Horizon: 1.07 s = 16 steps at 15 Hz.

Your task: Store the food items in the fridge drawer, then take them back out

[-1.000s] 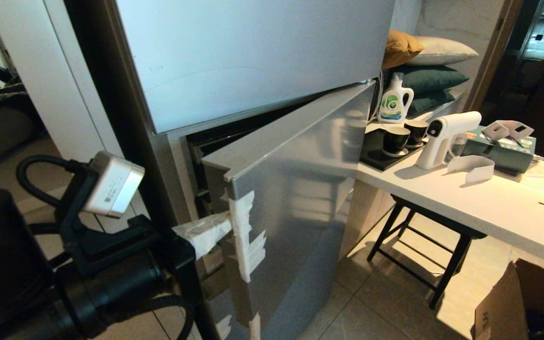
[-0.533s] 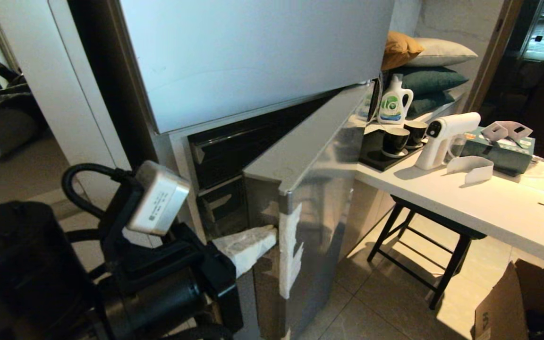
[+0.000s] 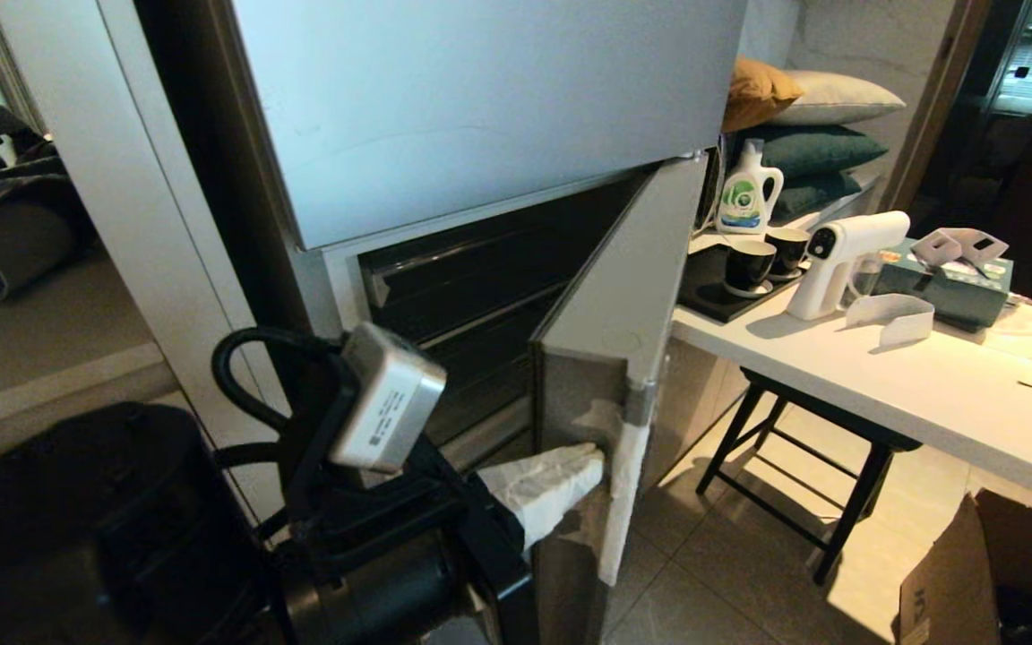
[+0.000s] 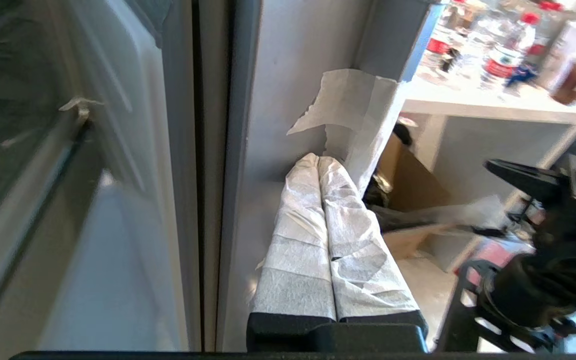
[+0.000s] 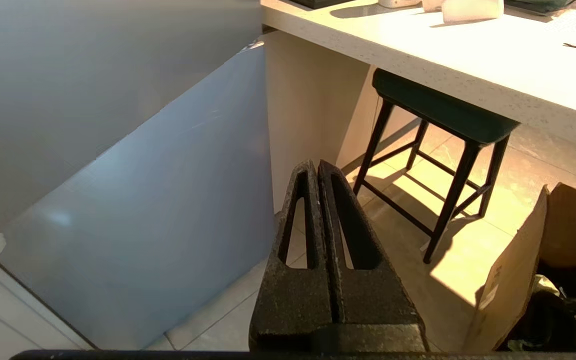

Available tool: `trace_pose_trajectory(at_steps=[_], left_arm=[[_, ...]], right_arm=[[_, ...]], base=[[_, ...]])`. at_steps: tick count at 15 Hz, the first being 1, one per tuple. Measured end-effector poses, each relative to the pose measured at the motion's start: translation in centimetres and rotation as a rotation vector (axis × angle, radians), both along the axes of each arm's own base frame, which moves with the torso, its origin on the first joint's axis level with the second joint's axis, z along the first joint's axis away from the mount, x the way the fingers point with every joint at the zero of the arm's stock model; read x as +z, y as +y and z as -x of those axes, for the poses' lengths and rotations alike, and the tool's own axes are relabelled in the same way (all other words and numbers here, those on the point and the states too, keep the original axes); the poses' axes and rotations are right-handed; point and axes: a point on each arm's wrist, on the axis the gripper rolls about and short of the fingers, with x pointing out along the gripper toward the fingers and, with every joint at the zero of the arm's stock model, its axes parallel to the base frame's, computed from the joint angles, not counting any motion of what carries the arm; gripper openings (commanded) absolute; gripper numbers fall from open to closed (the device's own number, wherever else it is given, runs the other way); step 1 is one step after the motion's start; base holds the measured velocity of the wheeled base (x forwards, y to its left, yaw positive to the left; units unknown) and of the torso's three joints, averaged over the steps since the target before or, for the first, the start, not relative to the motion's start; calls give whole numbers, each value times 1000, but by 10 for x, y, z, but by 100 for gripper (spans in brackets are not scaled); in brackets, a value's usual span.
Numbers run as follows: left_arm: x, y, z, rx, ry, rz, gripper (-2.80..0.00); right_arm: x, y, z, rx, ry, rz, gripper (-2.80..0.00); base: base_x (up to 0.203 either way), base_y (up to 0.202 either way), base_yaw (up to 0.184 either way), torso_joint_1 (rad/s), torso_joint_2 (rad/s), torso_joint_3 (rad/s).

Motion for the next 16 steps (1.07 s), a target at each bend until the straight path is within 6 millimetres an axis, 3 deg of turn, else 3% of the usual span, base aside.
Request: trace_pose_trajectory(at_steps=[11, 16], left_arm=[[-5, -22, 28, -232, 10, -23, -280], [-5, -20, 31, -231, 6, -24, -280]], right_arm=[[0, 0, 0, 0, 1, 0, -280], [0, 0, 0, 1, 0, 0, -280]], base=[[0, 0, 0, 0, 0, 0], [0, 0, 0, 0, 0, 0]])
